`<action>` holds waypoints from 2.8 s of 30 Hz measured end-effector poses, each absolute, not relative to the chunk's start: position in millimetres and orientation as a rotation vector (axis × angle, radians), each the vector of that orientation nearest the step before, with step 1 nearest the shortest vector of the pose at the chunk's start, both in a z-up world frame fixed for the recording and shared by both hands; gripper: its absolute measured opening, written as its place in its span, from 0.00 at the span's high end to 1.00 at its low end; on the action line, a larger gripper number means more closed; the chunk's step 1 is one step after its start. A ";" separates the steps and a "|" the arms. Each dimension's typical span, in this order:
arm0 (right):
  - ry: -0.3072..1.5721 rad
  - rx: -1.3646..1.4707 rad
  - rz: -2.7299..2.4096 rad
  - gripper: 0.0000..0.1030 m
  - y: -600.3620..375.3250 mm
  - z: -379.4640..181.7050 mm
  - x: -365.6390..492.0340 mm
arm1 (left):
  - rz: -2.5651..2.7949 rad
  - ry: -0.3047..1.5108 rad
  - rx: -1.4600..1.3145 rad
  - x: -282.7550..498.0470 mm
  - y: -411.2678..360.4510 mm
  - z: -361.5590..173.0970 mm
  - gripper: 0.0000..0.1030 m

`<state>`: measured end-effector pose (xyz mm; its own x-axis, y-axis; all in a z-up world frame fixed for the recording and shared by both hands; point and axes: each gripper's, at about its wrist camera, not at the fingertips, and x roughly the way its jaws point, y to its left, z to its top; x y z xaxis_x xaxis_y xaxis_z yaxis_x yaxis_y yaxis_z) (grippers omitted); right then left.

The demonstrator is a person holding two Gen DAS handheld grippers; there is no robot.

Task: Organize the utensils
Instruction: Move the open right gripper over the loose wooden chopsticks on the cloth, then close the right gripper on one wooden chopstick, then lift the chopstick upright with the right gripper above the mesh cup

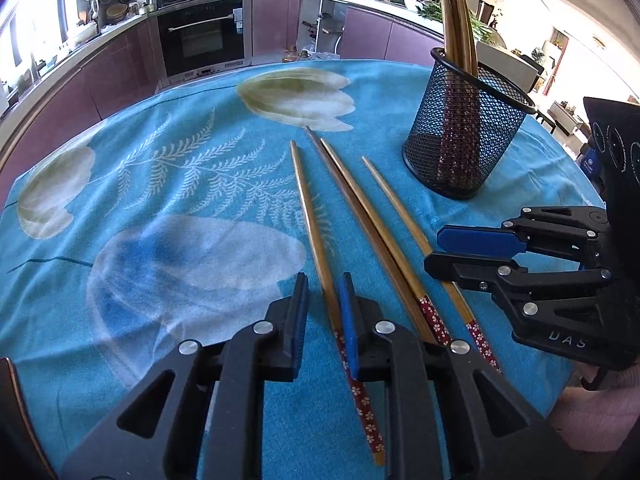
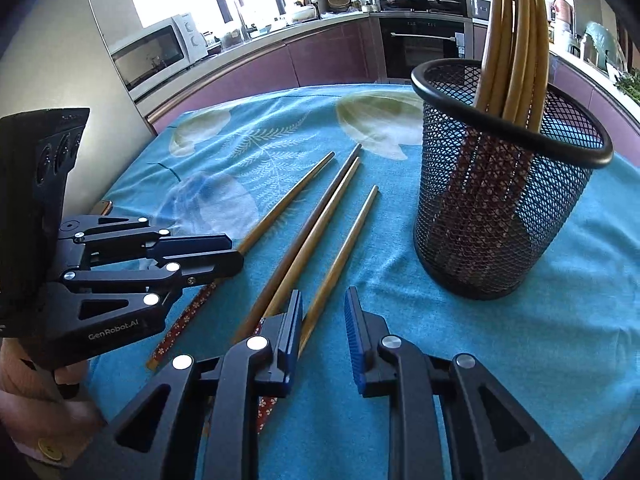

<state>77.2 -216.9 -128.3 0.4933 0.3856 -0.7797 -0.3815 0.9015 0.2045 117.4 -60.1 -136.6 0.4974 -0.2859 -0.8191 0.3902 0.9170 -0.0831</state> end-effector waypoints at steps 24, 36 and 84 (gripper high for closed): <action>0.899 0.151 0.502 0.95 -231.1 -121.6 82.4 | -0.415 0.938 0.026 129.1 -61.0 -129.1 0.92; 0.963 0.075 0.522 0.92 -216.5 -131.3 88.0 | -0.471 0.998 0.055 125.2 -67.7 -141.9 0.91; 0.628 0.189 0.496 0.94 -296.7 -30.5 51.3 | -0.651 0.748 -0.084 90.6 -46.5 -26.8 0.93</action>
